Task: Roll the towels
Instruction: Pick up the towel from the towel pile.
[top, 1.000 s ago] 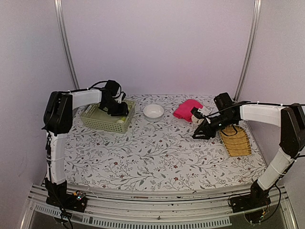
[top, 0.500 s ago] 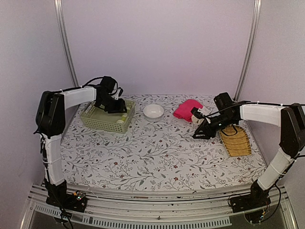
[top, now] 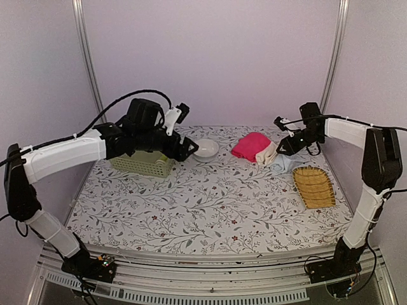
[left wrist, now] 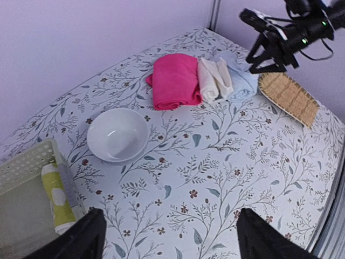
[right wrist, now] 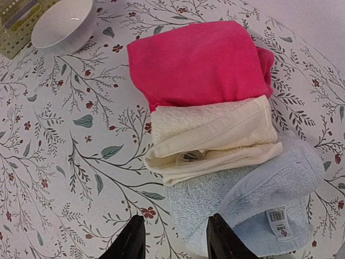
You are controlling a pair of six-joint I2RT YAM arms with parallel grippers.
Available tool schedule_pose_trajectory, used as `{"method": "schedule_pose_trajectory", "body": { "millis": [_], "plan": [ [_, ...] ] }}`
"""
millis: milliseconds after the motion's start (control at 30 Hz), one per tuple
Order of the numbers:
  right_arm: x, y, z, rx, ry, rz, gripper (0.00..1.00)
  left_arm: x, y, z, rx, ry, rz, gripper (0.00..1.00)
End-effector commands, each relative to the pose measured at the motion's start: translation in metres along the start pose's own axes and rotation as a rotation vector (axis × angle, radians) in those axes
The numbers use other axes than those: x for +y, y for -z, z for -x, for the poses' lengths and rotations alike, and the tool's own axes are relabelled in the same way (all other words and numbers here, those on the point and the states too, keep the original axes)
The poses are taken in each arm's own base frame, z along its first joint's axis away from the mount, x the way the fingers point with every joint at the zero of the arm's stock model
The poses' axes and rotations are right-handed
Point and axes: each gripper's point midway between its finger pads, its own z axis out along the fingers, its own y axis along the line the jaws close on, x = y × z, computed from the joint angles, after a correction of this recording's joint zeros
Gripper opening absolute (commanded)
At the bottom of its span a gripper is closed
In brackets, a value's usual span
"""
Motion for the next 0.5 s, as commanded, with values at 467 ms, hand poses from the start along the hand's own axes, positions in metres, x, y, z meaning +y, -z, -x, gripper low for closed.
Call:
{"method": "schedule_pose_trajectory", "body": {
  "millis": [467],
  "plan": [
    [-0.046, -0.036, 0.002, 0.12, -0.153, -0.061, 0.44, -0.056, 0.002, -0.054, -0.184, -0.046, 0.154, 0.99]
  ]
}}
